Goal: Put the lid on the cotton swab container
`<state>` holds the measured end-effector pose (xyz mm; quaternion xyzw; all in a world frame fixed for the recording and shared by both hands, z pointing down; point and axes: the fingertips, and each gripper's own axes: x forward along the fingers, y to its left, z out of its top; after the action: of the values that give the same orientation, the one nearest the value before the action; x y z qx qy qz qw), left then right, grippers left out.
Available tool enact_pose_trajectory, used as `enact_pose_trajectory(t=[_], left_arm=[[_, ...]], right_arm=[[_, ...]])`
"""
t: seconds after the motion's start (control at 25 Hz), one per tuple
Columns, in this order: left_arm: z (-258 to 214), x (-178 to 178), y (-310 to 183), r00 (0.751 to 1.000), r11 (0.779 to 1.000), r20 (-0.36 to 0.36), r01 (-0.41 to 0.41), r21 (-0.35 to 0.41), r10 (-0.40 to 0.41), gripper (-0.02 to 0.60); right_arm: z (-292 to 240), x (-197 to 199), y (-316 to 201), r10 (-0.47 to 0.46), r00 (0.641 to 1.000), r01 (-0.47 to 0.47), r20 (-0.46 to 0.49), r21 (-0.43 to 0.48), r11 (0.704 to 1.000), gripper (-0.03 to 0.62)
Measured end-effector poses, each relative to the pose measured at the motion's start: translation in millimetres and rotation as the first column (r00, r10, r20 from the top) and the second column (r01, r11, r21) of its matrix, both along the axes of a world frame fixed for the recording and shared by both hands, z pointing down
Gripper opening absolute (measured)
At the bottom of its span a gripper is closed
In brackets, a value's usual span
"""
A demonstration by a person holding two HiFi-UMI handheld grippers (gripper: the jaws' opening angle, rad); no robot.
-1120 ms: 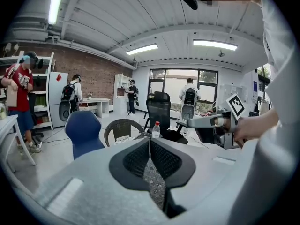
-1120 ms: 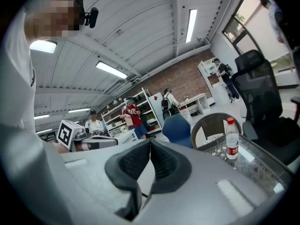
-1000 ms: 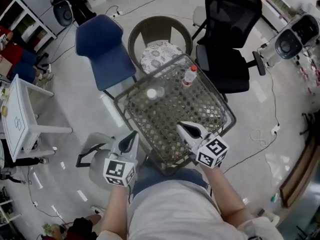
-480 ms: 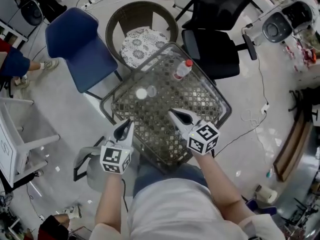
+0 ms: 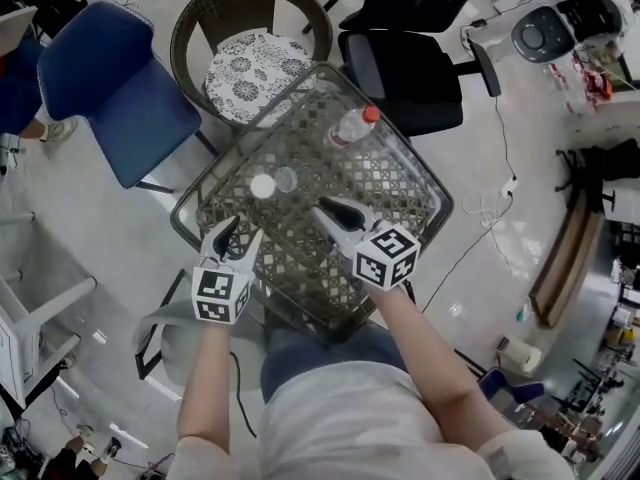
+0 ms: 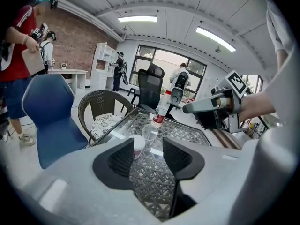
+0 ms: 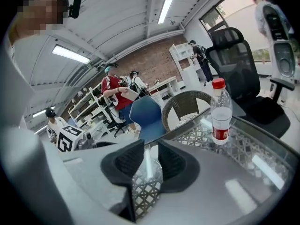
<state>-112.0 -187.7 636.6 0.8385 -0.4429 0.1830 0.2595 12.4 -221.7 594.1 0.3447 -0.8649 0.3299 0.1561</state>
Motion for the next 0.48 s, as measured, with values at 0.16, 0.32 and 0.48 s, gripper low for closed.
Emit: enact_pose_trajectory(t=[0.16, 0.32, 0.48], left_arm=[[29.1, 5.1, -14.7, 1.0, 0.999, -0.002, -0.03, -0.028, 0.03, 0.196], [57.8, 12.4, -25.7, 0.998, 0.996, 0.006, -0.064, -0.067, 0.065, 0.207], [83.2, 19.3, -35.7, 0.995, 0.991, 0.022, -0.093, -0.095, 0.096, 0.222]], right_arm=[[24.9, -3.8, -12.1, 0.023, 1.0, -0.024, -0.018, -0.035, 0.999, 0.129], [52.2, -9.7, -17.7, 0.007, 0.999, -0.01, -0.047, -0.066, 0.998, 0.156], [74.5, -13.3, -25.4, 0.005, 0.999, -0.01, -0.052, -0.098, 0.995, 0.156]])
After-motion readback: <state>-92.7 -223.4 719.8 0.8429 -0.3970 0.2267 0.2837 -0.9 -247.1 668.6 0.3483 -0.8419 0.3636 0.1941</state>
